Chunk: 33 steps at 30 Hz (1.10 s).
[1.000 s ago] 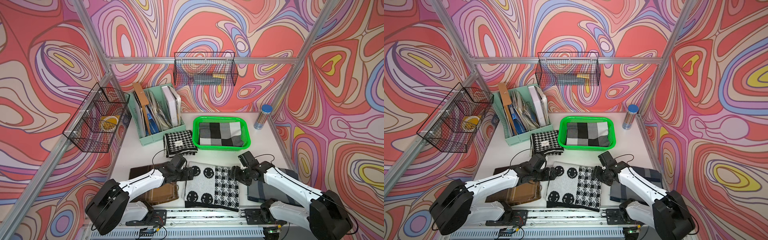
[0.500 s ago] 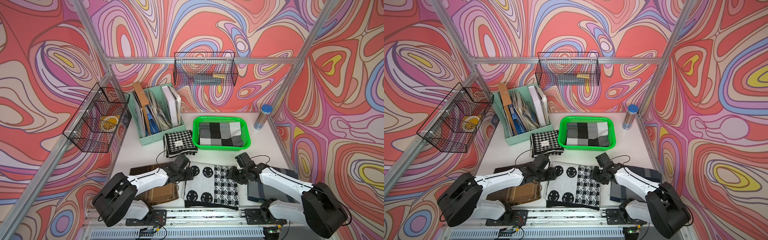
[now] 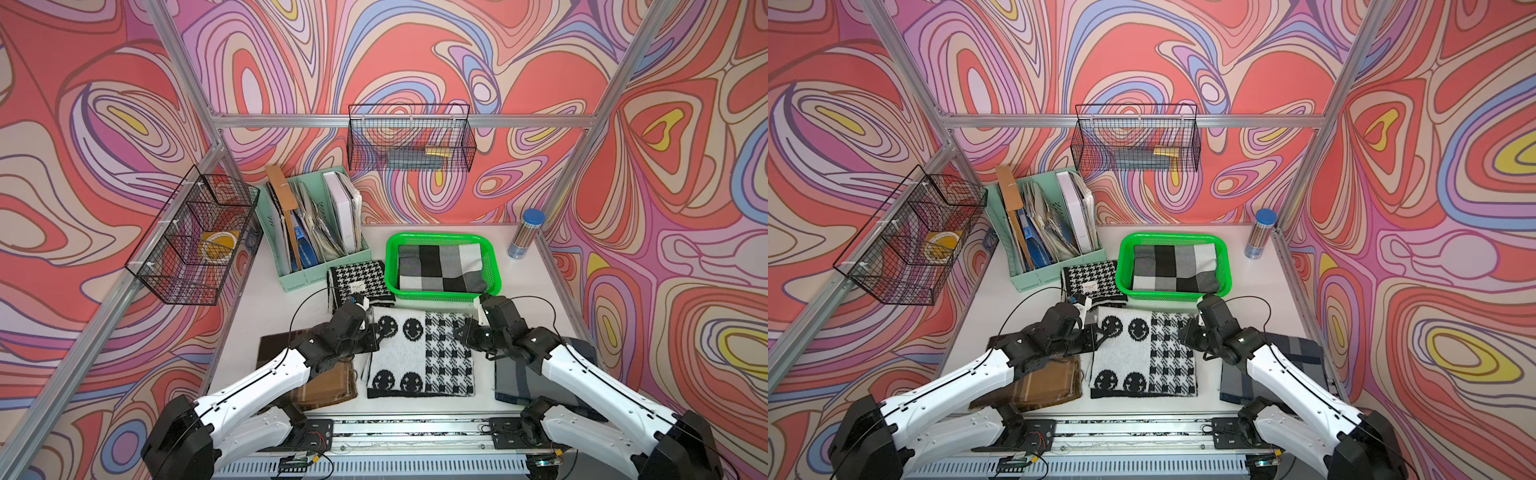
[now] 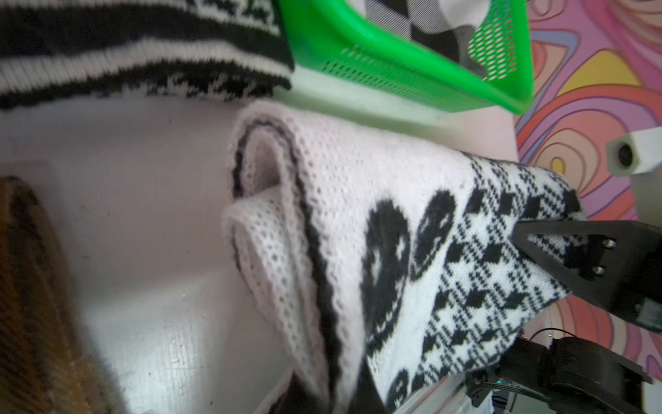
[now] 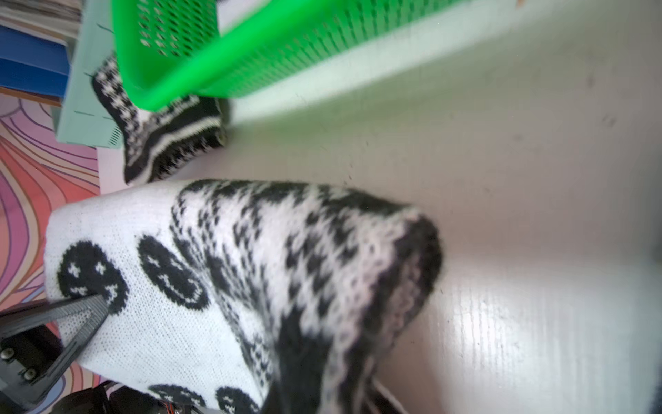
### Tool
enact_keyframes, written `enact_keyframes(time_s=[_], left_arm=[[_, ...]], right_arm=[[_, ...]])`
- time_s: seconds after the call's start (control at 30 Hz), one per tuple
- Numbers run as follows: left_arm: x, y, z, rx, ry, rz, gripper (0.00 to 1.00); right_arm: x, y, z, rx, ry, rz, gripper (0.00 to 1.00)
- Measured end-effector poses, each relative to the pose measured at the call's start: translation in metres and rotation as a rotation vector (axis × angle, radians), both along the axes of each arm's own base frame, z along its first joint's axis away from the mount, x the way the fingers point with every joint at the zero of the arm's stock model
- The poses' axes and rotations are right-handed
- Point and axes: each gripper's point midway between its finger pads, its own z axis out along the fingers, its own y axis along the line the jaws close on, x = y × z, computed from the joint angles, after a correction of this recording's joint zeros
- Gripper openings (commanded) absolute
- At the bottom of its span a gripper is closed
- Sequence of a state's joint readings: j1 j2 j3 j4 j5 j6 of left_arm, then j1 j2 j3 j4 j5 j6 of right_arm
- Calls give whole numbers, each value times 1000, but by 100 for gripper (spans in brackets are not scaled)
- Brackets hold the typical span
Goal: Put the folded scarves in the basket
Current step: Pick up the scarf at the center of the board, then place the scarf in the basket.
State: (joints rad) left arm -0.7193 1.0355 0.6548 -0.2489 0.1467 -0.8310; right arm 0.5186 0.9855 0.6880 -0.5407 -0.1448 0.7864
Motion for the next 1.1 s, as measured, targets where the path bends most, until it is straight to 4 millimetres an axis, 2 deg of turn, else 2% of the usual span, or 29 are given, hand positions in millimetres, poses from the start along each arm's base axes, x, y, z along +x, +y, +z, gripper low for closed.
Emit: enact_keyframes(time_s=[0.07,0.23,0.33,0.43,0.57,0.8,0.93,1.1], left_arm=[[9,-7,26,-30,-52,-2,0],[35,-20,67,-28,-141,5,0],[55,-28,87,-2,-179,13,0],[83,-39,101,3,-204,24,0],[126,-50,108,10,-206,42,0],[188,-74,123,14,-240,40,0],[225,-79,125,14,-247,47,0],[254,-85,103,36,-205,46,0]], right_arm=[[14,-2,30,-27,-70,-15,0],[47,-12,85,-138,-190,-61,0],[66,-18,107,-199,-233,-80,0],[94,-33,124,-238,-257,-121,0],[133,-62,133,-273,-260,-188,0],[182,-84,146,-304,-282,-221,0],[208,-98,138,-303,-269,-246,0],[229,-109,116,-306,-225,-254,0]])
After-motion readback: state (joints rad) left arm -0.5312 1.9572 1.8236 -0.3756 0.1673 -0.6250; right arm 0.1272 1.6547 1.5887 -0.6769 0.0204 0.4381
